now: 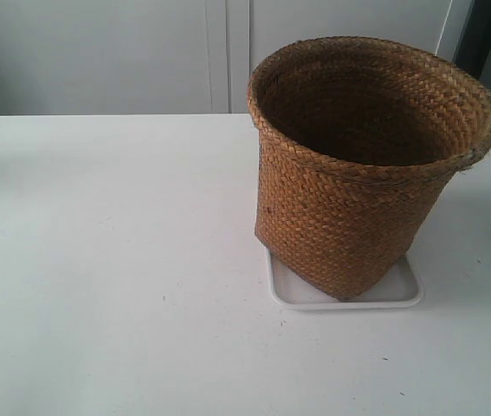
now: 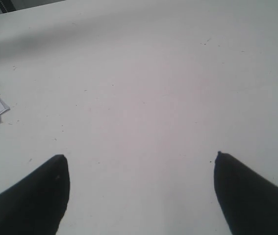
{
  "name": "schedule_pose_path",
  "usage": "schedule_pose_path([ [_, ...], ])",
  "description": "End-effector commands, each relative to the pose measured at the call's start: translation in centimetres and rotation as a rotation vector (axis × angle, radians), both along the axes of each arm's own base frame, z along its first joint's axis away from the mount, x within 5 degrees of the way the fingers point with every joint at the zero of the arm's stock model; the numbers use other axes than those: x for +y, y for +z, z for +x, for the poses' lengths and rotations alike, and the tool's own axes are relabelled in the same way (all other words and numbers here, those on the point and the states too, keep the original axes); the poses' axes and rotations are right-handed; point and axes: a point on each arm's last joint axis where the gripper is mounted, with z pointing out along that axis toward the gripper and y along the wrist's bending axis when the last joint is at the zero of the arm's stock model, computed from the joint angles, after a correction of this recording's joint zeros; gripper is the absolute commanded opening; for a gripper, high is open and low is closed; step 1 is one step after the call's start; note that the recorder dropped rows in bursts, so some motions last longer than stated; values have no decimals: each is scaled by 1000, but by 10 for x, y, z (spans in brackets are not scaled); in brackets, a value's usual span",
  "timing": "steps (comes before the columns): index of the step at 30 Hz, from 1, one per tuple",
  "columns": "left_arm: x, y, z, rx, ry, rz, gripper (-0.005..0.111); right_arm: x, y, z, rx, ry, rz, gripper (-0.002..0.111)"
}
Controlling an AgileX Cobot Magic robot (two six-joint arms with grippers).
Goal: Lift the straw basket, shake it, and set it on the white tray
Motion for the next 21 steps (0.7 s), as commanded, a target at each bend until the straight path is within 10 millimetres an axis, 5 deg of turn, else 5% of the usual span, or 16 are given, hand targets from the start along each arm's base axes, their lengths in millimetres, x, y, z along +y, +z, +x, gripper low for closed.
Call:
schedule_pose_path([
  [1,0,-1,0,3,1,-4,82,-3,-22,14,-54,-96,-186,55],
  [12,0,-1,0,3,1,-4,82,-8,-112,43,57,-194,-476,55],
  [21,0,-1,0,3,1,-4,82,1,-128,40,40,-66,-1031,55],
])
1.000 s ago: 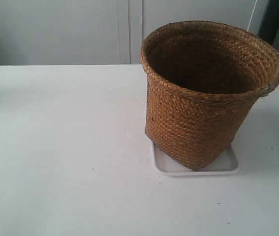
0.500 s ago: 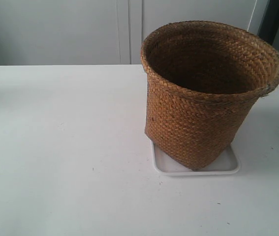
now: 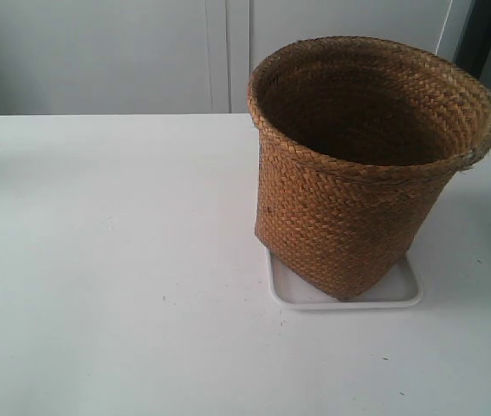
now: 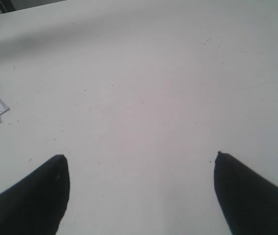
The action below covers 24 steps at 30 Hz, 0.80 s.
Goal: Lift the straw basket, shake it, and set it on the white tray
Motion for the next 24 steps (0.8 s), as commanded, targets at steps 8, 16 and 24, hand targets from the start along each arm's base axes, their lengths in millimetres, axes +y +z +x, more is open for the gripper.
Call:
schedule_pose_path([
  [8,0,-1,0,3,1,-4,82,-1,-9,-1,-16,27,-494,55],
  [16,0,-1,0,3,1,-4,82,-4,-15,-1,16,60,-717,55],
  [24,0,-1,0,3,1,-4,82,-4,-18,-2,67,68,-635,55],
])
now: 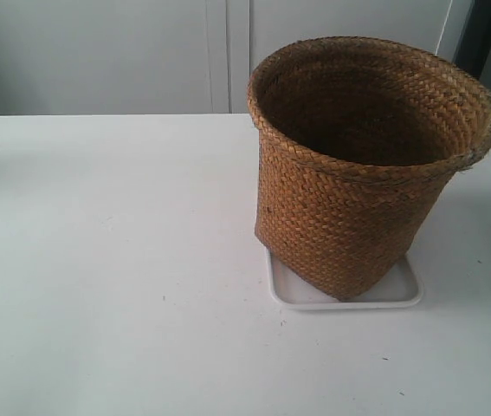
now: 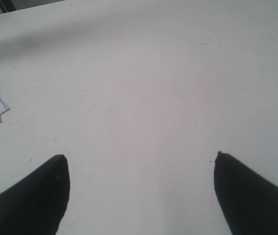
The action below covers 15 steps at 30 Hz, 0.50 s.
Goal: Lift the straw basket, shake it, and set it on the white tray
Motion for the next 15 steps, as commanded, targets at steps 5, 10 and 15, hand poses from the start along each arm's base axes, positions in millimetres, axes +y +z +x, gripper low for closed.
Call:
schedule_pose_path([
  [5,0,-1,0,3,1,-4,82,0,-2,-1,48,-38,164,55],
  [10,0,-1,0,3,1,-4,82,0,-2,-1,47,-38,163,55],
  [15,0,-1,0,2,1,-2,82,0,-2,-1,48,-39,165,55],
])
